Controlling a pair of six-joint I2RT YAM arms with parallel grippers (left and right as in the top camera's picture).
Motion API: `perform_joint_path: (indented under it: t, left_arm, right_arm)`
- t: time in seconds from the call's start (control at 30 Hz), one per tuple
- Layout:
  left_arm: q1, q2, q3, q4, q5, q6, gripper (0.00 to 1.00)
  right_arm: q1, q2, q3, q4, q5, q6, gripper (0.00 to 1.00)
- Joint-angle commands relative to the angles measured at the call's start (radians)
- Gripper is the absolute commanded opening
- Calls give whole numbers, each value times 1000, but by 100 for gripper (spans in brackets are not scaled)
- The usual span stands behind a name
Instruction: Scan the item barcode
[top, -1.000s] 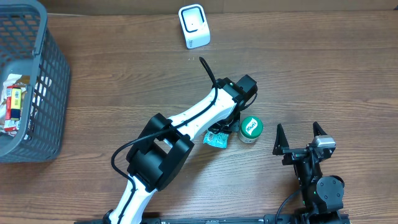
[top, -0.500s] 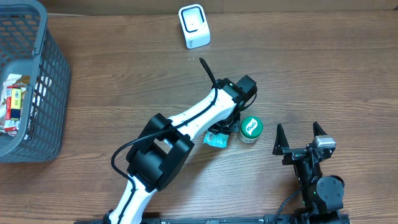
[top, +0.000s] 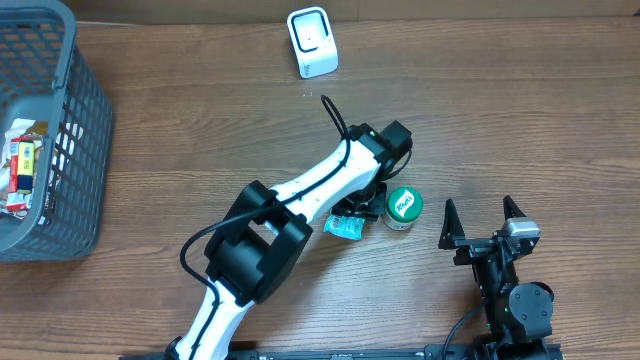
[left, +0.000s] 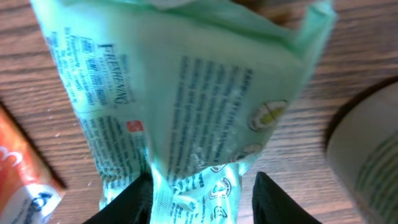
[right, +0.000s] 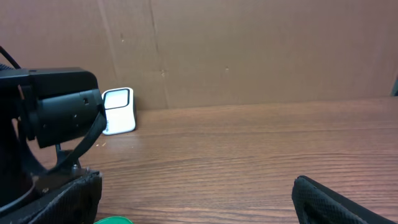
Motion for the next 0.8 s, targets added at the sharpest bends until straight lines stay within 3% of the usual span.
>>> perform_joint_path:
  t: [0.0,0.27,0.33,0.57,0.77]
  left_arm:
    - [45,24,106,-34,25,31,43]
    - [99,24,253,-147,-11,57,43]
    - [110,24,249,-161,-40,57,38]
    - [115,25,141,-99,-155,7,33]
    - [91,25,12,-6,-85,6,26]
  right_arm:
    - [-3,-9,-11,4,-5,-1,100]
    - [-3,-9,-11,4,-5,-1,100]
    - [-3,-9,-11,4,-5,-1,100]
    - [-3,-9,-11,4,-5,-1,100]
    - [-3,-9,-11,4,-5,-1,100]
